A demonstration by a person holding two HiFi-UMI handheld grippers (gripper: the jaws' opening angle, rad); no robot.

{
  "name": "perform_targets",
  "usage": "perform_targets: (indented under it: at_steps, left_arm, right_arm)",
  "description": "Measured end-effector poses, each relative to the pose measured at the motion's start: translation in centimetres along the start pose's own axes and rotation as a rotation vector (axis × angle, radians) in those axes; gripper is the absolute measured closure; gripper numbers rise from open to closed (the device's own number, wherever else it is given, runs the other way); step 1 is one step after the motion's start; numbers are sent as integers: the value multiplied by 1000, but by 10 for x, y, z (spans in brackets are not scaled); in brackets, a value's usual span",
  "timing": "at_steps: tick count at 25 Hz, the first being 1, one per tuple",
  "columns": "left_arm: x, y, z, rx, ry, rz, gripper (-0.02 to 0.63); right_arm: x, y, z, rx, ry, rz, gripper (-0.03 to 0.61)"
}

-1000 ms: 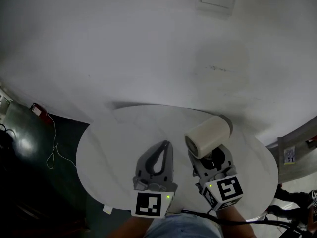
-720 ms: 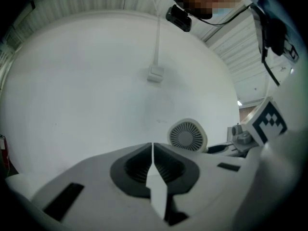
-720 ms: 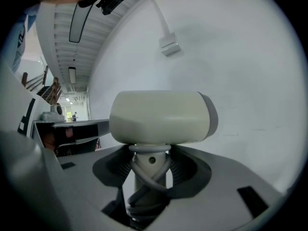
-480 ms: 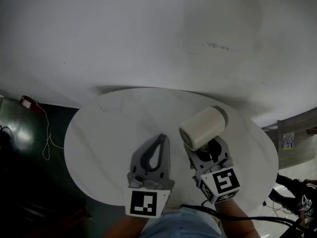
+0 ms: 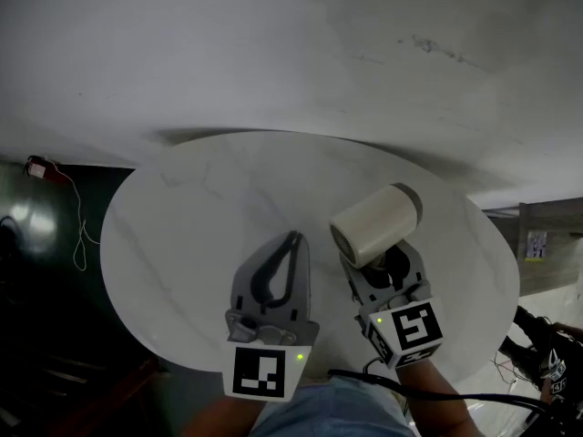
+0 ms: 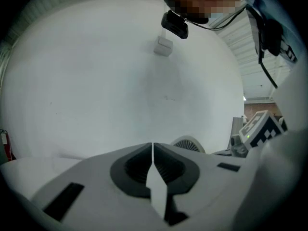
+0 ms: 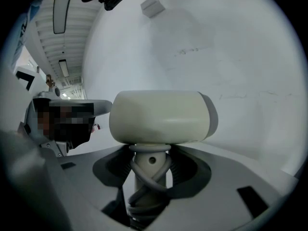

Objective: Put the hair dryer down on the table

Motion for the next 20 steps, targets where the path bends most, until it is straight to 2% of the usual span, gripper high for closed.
perform_targets:
  at_steps: [2, 6, 9, 20]
  left_arm:
    - [4, -7, -6, 16, 0, 3, 597]
    - [11, -16, -17, 45, 15, 4, 597]
    - [14, -20, -24, 63, 30, 3, 597]
    - [29, -28, -35, 79, 59, 19, 597]
  right_arm:
    - [-2, -9, -8, 0, -7, 8, 353]
    - [-5, -19, -14, 74, 11, 7, 353]
    - [-6, -28, -19, 77, 13, 6, 353]
    - [7, -53, -45, 252, 77, 15, 351]
Point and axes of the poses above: the fingertips, and each gripper's own axes: y backward along the fingers, x to its left, z out of its top, the point moved 1 cm from there along y, backward along the fingers, and after that the axes turned 4 degrees about y, right-handed, at the moved point
